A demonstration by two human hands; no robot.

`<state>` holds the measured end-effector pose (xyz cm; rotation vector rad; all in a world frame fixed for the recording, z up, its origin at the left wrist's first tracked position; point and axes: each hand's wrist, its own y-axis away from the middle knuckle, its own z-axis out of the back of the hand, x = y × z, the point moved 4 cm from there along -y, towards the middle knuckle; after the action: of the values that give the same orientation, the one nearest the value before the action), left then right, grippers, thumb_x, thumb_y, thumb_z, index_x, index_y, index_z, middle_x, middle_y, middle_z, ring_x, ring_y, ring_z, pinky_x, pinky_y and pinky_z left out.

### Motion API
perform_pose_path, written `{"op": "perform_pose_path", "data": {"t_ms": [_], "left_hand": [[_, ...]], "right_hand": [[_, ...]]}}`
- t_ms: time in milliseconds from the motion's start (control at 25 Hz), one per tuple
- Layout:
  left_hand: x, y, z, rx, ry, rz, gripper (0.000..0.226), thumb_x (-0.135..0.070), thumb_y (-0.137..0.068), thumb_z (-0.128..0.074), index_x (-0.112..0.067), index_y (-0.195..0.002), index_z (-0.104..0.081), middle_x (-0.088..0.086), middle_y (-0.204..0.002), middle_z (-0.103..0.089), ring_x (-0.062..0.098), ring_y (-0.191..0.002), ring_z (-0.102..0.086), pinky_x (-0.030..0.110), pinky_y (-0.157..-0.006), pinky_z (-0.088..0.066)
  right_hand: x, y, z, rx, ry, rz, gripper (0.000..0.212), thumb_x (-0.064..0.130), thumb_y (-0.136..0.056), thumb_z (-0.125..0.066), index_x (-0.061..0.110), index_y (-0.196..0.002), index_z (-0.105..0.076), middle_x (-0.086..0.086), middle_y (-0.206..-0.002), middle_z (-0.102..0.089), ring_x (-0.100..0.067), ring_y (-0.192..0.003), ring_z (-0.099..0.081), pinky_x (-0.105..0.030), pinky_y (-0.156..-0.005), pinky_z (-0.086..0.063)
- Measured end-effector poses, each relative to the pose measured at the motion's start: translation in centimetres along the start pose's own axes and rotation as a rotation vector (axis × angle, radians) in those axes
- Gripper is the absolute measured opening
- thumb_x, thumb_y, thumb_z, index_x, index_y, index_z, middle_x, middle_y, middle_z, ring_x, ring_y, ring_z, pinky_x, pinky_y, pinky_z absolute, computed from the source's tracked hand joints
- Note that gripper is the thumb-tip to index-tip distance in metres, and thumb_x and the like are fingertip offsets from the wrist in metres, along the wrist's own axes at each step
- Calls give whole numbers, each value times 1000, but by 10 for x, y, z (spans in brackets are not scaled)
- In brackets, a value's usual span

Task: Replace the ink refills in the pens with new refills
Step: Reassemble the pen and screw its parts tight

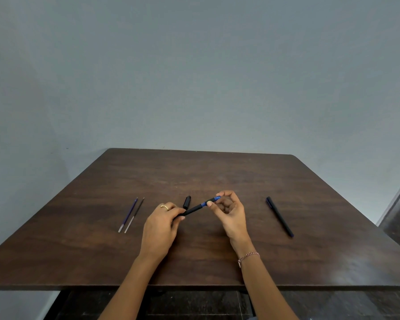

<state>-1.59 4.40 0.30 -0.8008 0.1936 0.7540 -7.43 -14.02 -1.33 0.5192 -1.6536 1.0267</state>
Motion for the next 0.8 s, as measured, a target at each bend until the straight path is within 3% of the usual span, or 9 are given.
{"op": "perform_pose_path", "data": {"t_ms": [360,640,720,800], "left_hand": [[-4,0,0,-23,-52,-62,19,-12,-88,-62,-15,-106,-70,-4,-94,-65,12,-85,-56,25,-69,-48],[-5,1,-2,-12,-84,-59,18,-18,-86,-65,-19,-103,-70,-6,-93,-64,9,-85,-58,19,-66,-43],[-5,1,-3,-5,-84,-64,18,-19,-86,-65,-19,-103,-69,-6,-93,-64,9,-85,-58,20,-66,-45],[-6,1,-3,2,-83,-74,18,-20,-87,-65,-19,-104,-69,-6,-94,-65,10,-85,-58,21,-66,-46]], "right_hand": [[3,2,0,14,-45,-5,26,7,-76,-78,13,-94,-61,5,-82,-74,-7,-79,-70,-16,-70,-53],[4,3,-3,26,-60,-39,28,5,-79,-75,21,-98,-64,3,-87,-73,-5,-82,-67,-17,-73,-52],[4,3,-5,58,-113,-68,33,3,-81,-72,22,-107,-64,0,-94,-74,-8,-88,-68,-20,-75,-53],[3,2,-5,103,-246,-108,41,-1,-84,-67,17,-120,-60,-4,-108,-73,-15,-104,-67,-25,-86,-54]]}}
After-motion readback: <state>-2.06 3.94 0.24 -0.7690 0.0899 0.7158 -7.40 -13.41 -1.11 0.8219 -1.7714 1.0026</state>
